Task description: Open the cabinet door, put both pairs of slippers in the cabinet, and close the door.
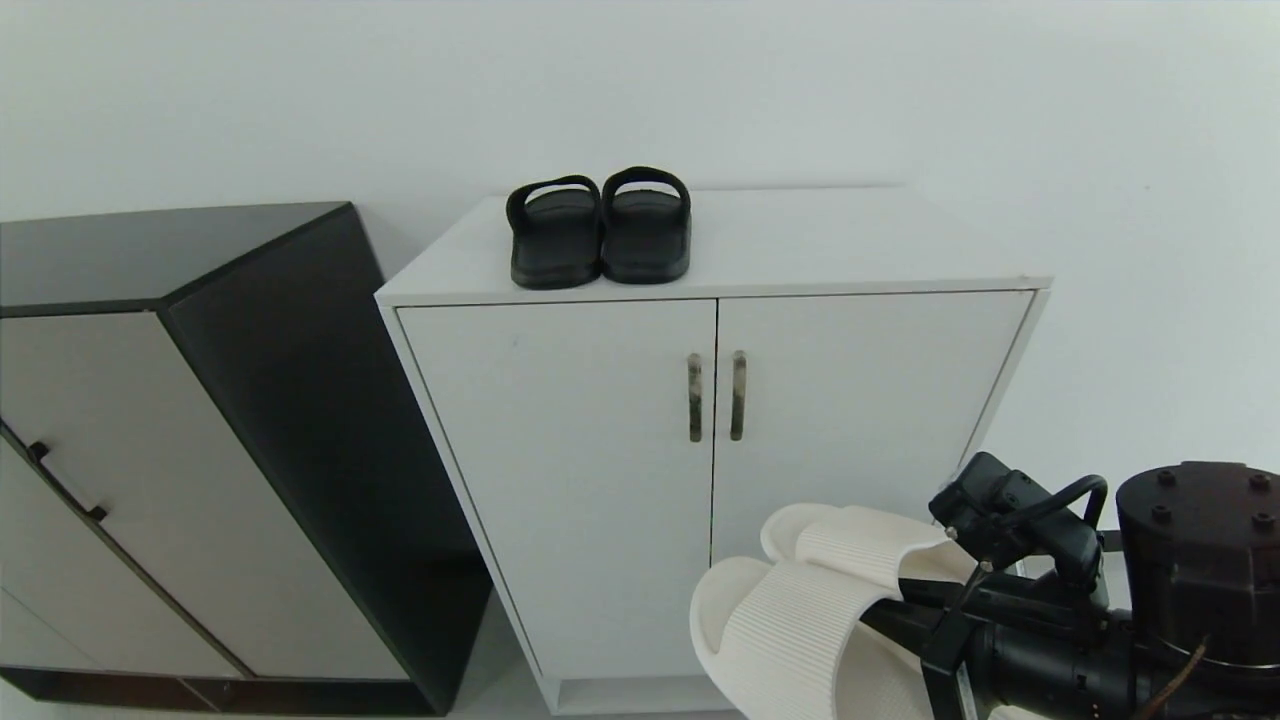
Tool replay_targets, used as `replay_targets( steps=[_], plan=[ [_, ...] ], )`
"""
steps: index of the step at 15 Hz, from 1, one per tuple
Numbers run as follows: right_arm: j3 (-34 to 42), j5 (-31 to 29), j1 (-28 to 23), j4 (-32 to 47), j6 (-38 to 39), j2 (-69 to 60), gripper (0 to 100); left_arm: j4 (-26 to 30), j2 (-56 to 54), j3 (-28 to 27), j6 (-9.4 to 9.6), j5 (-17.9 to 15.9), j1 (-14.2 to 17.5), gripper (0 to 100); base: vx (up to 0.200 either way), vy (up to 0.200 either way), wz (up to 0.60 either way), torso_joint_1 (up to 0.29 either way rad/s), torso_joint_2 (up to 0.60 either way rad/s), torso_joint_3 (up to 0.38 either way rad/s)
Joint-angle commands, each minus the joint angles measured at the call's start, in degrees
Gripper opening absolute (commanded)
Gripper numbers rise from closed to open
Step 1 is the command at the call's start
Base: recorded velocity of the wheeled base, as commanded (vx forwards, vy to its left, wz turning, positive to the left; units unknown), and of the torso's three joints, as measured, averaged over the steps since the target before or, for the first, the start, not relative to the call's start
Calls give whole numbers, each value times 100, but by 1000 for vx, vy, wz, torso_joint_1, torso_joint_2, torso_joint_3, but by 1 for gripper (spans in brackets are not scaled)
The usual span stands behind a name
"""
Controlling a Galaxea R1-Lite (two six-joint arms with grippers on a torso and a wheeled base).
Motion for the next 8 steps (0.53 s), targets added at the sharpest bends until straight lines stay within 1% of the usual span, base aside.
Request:
replay_targets(
  steps=[1, 5, 8],
  plan=[
    [27, -1, 3, -1, -31, -7, 0, -7, 6, 7, -3, -4, 1, 100, 0, 0, 0, -149, 481, 325],
    [53, -1, 12, -10, -31, -33, 0, 1, 41, -1, 14, -4, 1, 100, 0, 0, 0, -126, 463, 332],
    [62, 8, 12, -10, -31, -15, 0, 1, 23, -1, 14, 5, 1, 100, 0, 0, 0, -80, 455, 362]
  ],
)
